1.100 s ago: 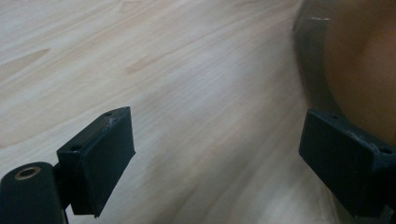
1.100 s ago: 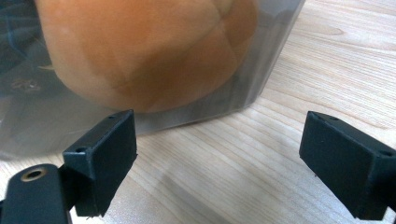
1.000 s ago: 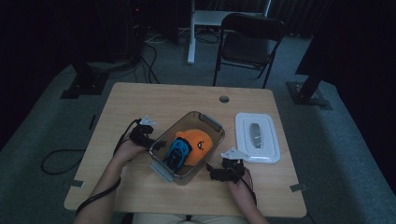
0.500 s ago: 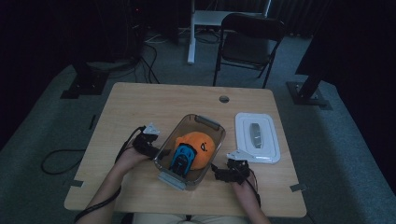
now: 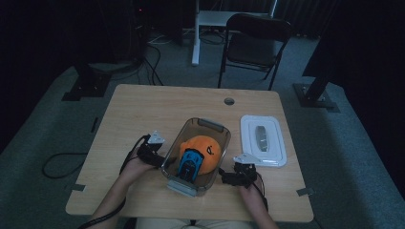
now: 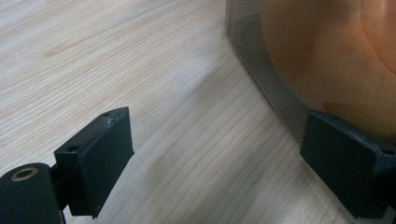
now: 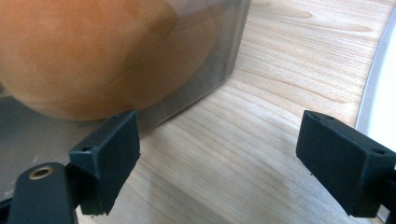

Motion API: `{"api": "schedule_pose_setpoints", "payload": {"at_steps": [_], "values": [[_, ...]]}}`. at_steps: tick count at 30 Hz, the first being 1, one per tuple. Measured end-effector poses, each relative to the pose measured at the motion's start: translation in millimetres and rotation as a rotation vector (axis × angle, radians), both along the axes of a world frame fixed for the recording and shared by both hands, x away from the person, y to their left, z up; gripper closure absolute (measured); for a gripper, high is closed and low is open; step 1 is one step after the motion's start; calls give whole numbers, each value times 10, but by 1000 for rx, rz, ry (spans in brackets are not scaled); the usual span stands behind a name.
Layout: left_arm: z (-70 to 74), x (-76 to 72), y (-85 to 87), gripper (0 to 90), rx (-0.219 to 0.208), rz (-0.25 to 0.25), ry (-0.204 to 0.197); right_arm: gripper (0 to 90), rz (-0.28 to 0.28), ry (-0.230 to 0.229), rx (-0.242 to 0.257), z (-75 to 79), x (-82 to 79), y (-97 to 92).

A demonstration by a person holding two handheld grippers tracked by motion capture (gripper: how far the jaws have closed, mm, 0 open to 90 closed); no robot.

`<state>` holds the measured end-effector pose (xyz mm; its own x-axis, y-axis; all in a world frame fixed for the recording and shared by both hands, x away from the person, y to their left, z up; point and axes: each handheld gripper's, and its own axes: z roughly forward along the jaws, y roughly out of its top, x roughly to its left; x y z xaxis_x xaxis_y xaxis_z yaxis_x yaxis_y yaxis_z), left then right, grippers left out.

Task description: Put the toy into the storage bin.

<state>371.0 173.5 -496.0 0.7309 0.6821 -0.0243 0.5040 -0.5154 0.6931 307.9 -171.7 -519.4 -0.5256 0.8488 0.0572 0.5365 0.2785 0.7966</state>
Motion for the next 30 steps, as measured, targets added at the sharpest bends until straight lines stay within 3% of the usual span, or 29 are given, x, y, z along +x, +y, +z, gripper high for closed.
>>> {"api": "schedule_pose_setpoints", "payload": {"at_steps": [9, 13, 30], "values": [[15, -87, -23, 102, 44, 34, -26, 132, 35, -2, -20, 7, 149, -4], [13, -108, -24, 103, 45, 43, -23, 132, 55, -10, -39, 0, 234, -1], [14, -271, -142, 101, 55, 0, -11, 157, 59, 10, -80, -10, 677, -7]]}}
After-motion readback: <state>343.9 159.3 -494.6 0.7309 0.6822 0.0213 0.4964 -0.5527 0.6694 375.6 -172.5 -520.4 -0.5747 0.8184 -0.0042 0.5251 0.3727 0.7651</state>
